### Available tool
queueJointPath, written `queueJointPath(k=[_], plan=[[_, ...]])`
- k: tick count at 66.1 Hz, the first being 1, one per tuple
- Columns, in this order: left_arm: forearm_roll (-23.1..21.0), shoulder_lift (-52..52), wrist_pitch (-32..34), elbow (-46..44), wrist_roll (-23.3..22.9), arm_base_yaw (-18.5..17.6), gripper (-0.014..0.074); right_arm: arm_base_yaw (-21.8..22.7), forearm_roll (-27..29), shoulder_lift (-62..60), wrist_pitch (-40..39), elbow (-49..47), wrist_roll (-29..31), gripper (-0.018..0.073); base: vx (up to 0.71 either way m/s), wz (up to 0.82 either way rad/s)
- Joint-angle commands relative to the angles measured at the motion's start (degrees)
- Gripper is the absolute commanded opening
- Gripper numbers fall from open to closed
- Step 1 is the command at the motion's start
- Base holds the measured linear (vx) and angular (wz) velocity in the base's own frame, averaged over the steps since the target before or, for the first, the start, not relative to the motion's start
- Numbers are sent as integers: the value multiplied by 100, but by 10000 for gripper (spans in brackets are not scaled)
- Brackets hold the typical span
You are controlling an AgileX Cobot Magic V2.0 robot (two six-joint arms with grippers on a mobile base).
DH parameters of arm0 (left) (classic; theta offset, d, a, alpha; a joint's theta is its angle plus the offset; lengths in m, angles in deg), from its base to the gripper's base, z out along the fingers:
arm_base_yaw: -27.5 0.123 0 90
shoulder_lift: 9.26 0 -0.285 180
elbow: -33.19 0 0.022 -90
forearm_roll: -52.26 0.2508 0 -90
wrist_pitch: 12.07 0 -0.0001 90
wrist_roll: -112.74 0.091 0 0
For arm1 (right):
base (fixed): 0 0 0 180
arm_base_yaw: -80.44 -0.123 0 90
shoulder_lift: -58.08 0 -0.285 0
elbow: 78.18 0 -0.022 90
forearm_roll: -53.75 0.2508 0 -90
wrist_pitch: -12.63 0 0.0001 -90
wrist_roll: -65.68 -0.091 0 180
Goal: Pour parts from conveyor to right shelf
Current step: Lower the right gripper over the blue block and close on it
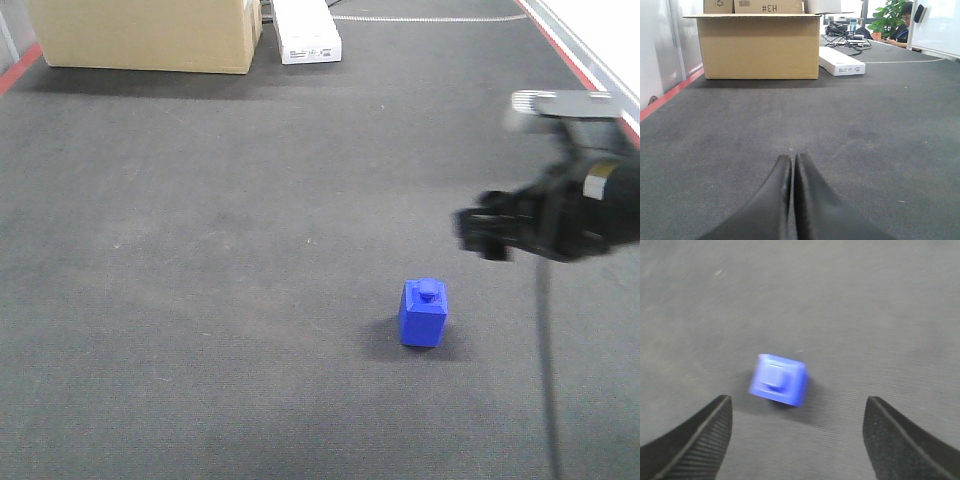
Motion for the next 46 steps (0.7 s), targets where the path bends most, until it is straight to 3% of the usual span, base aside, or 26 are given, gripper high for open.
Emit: queueJointPath(k=[1,10,20,33,46], plan=[[-35,81,452,-104,-44,11,-6,-117,-10,396,57,-528,-204,529,0,0],[-35,81,452,-104,-44,11,-6,-105,-2,1089,488,-907,-633,529,0,0],[-35,81,452,-104,-44,11,-6,-180,59,1664,974,-1317,-668,529,0,0],[-35,81,452,-104,-44,11,-6,-459,69,2139,1078,-1739,-748,529,0,0],[-35,81,452,-104,-44,11,-6,-447,-115,2398,1167,-1865,-1417,529,0,0]])
